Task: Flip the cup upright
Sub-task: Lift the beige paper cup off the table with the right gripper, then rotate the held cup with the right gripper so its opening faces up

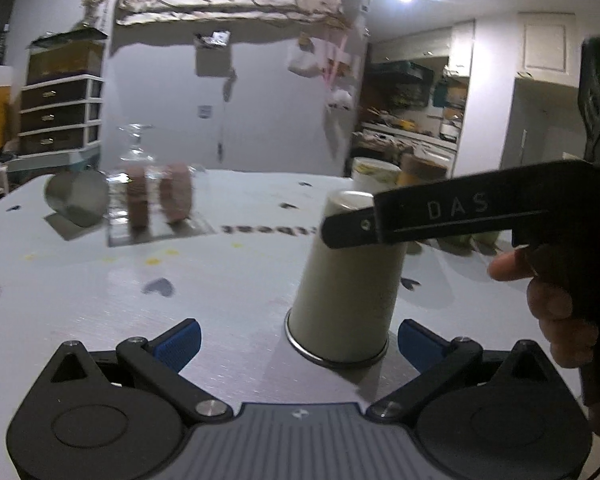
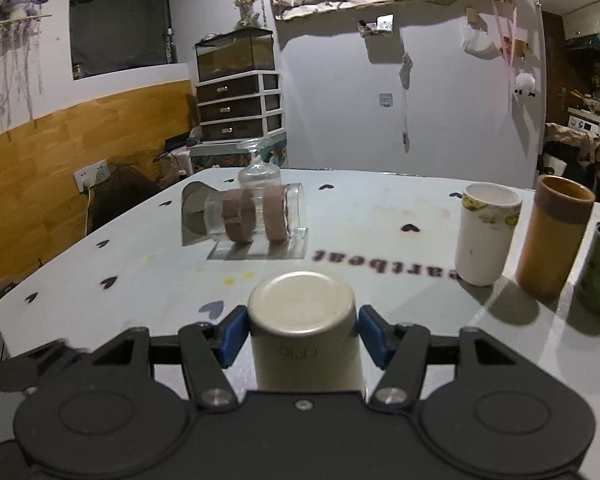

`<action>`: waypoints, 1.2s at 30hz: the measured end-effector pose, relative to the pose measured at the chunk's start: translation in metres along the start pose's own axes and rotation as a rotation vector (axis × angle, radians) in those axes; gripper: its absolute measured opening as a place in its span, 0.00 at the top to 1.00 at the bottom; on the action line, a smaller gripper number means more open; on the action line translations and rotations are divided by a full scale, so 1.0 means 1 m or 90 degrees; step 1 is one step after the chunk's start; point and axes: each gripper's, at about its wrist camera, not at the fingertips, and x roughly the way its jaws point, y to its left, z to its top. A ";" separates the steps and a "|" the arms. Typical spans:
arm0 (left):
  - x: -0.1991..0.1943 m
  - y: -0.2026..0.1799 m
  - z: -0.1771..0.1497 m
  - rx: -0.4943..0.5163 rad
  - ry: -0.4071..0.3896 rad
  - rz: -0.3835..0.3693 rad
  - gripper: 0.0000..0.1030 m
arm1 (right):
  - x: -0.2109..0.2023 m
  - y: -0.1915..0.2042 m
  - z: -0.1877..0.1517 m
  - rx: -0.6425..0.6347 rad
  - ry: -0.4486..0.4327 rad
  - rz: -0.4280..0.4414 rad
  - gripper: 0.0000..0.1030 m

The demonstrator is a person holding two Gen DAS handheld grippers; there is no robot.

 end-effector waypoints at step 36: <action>0.012 0.035 0.004 -0.113 0.034 -0.061 0.02 | -0.063 -0.032 -0.088 0.102 -0.046 -0.002 0.42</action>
